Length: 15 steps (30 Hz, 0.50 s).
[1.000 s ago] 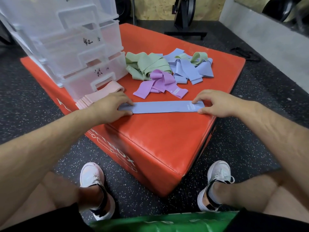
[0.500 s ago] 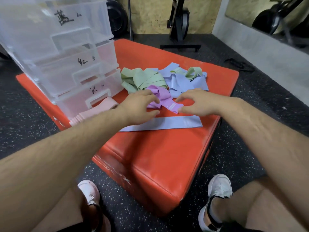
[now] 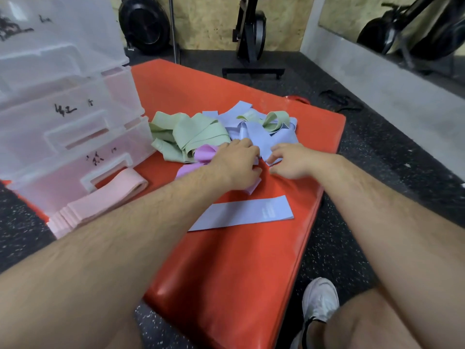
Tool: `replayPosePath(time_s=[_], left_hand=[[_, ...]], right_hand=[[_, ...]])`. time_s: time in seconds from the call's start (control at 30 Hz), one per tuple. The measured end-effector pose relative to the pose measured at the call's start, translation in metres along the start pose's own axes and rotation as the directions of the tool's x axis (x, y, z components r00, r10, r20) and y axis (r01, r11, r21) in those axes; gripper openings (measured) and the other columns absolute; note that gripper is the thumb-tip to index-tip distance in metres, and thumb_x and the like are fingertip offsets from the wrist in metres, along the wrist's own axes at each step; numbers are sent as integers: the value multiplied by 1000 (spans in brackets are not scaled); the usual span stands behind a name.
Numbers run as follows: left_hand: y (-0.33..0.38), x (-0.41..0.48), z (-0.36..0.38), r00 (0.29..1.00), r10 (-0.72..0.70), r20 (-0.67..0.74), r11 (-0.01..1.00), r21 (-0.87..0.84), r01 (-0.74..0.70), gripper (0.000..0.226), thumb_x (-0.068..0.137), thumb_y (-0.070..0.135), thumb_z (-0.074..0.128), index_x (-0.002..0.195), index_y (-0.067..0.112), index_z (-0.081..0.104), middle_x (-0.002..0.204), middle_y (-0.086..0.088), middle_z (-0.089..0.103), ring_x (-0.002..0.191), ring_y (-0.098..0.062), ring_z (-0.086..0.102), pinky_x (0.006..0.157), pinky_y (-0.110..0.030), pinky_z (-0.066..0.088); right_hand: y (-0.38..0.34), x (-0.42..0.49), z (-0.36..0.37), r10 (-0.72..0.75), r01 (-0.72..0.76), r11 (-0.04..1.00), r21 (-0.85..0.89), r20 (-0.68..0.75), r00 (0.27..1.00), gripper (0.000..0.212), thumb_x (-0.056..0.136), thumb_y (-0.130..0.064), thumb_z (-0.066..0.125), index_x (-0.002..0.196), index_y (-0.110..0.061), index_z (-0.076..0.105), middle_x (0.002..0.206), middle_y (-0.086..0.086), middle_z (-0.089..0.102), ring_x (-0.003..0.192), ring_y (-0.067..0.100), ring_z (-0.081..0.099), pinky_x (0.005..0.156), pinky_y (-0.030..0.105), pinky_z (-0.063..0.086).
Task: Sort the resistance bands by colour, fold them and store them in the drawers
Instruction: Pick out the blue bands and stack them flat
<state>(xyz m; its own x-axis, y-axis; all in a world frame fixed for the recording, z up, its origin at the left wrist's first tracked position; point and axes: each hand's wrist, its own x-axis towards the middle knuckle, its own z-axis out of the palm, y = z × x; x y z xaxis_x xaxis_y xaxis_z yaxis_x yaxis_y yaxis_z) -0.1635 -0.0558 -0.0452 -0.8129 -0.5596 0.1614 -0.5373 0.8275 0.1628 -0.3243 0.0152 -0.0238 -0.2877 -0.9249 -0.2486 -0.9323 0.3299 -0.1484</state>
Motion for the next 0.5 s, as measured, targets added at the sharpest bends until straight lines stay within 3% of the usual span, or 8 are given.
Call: replayPosePath(time_s=[0.1, 0.2, 0.3, 0.4, 0.5], left_hand=[[2, 7, 3, 1000, -10, -18, 1000, 0, 10, 41, 88, 40, 56, 125, 21, 58, 127, -2, 52, 120, -27, 48, 94, -39, 34], [5, 11, 4, 999, -34, -14, 999, 0, 34, 39, 88, 39, 56, 122, 18, 57, 123, -4, 52, 117, -28, 48, 90, -39, 34], [10, 13, 0, 997, -61, -37, 998, -38, 59, 44, 90, 34, 57, 129, 16, 51, 128, -6, 50, 118, -30, 49, 91, -40, 36], [12, 11, -11, 993, -81, -83, 981, -185, 65, 57, 89, 18, 60, 141, 13, 39, 135, -11, 46, 115, -34, 53, 83, -41, 44], [13, 7, -22, 986, -79, -146, 963, -267, 38, 42, 88, 9, 60, 128, 10, 48, 124, -12, 54, 106, -33, 56, 81, -45, 49]], right_hand=[[0, 1, -4, 4, -5, 999, 41, 14, 1000, 52, 89, -41, 64, 137, -21, 57, 146, 3, 50, 136, 25, 43, 112, 34, 34], [-1, 0, -8, -14, 14, 997, 71, -7, 1000, 55, 89, -40, 64, 139, -19, 54, 145, 3, 50, 133, 24, 45, 109, 35, 38], [-2, -1, -12, -66, 76, 992, 102, -98, 993, 38, 92, -38, 61, 126, -21, 65, 128, 2, 64, 121, 24, 54, 96, 28, 42], [-7, -8, -22, -78, 110, 974, 198, -165, 983, 27, 92, -40, 61, 114, -27, 70, 110, -5, 70, 106, 17, 60, 84, 27, 44], [-16, -18, -33, -96, 154, 951, 270, -218, 971, 16, 87, -36, 67, 102, -37, 71, 106, -9, 69, 102, 14, 62, 87, 30, 49]])
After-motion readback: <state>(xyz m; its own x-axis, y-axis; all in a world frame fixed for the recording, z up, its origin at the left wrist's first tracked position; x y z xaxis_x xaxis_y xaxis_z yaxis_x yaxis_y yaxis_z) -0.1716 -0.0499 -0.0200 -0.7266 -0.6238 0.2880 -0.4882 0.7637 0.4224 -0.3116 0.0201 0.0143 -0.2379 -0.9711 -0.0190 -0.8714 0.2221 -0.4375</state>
